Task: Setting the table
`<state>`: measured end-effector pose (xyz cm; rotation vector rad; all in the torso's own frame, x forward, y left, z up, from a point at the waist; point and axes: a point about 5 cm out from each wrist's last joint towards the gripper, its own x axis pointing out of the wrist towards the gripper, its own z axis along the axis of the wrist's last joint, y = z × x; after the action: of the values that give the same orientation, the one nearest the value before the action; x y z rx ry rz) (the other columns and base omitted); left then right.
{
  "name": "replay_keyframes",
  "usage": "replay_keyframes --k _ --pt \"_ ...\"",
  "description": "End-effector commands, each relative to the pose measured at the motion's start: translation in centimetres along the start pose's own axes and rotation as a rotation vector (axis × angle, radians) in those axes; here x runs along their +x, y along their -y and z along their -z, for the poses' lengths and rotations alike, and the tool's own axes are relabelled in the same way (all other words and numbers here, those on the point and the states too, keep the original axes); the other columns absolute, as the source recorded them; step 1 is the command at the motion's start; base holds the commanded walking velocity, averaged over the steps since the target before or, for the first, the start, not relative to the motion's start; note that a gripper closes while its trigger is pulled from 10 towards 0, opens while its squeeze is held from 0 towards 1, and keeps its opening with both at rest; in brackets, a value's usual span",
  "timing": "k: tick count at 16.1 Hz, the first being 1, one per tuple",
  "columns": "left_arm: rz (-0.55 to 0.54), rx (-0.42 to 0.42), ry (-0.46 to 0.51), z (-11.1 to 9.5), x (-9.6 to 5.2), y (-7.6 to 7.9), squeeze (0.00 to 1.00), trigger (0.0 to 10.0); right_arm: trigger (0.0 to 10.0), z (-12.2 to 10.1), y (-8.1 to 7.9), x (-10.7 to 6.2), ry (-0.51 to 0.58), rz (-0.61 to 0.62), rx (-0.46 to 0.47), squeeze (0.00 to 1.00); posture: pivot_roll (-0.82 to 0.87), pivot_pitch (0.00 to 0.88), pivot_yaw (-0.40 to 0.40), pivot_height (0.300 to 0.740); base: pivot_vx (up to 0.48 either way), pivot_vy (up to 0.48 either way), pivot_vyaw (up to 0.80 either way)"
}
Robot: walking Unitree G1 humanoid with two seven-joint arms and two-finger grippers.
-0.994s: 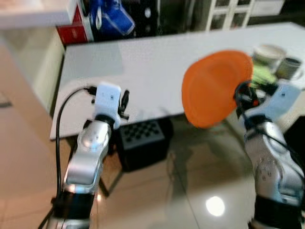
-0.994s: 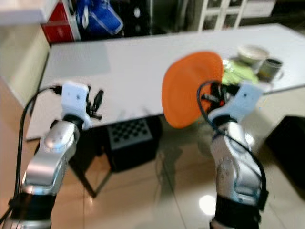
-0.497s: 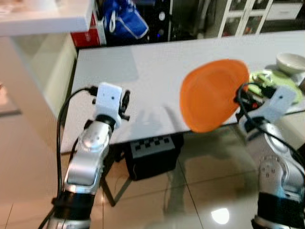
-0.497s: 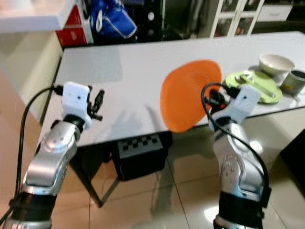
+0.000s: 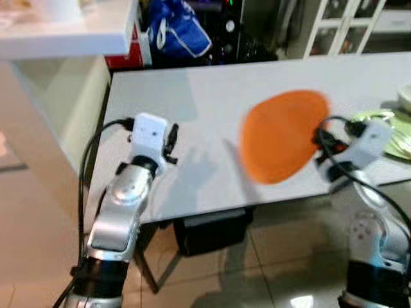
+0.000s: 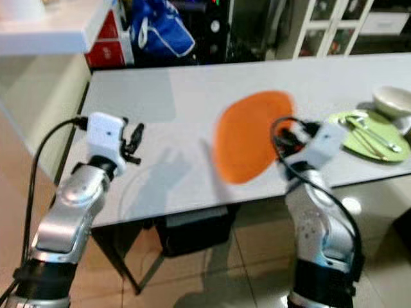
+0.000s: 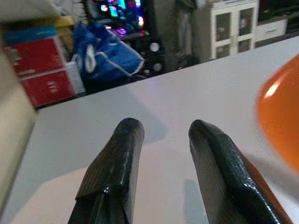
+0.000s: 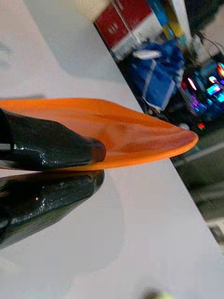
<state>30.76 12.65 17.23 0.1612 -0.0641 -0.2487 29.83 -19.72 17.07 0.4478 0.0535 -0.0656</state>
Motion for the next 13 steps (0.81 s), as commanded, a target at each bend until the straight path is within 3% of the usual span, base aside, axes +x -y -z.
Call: replay_keyframes --k 1,4,7,10,13 --pt "0.114 -0.023 0.004 -0.3 -0.2 1.6 0.0 10.0 10.0 -1.1 0.8 -0.1 0.032 0.017 0.024 0.0 -0.04 0.0 0.003 0.74 0.0 0.0 0.0" --pt "0.255 -0.058 0.014 -0.4 -0.8 2.8 0.0 10.0 10.0 -0.2 0.6 0.2 -0.026 -0.014 0.178 0.0 -0.03 0.0 0.001 0.74 0.0 0.0 0.0" --pt "0.343 -0.076 -0.019 0.1 -1.4 2.6 0.0 10.0 10.0 1.1 0.5 0.8 -0.114 -0.037 0.326 0.0 -0.03 0.0 0.003 0.74 0.0 0.0 0.0" --pt "0.357 -0.073 -0.034 0.2 -1.6 2.1 0.0 10.0 10.0 2.4 0.5 1.6 -0.189 -0.052 0.356 0.0 -0.02 0.0 0.006 0.74 0.0 0.0 0.0" --pt "0.384 -0.078 -0.055 0.4 -1.8 2.3 0.0 10.0 10.0 3.3 0.6 2.5 -0.219 -0.033 0.317 0.0 -0.02 0.004 0.008 0.74 0.0 0.0 0.0"
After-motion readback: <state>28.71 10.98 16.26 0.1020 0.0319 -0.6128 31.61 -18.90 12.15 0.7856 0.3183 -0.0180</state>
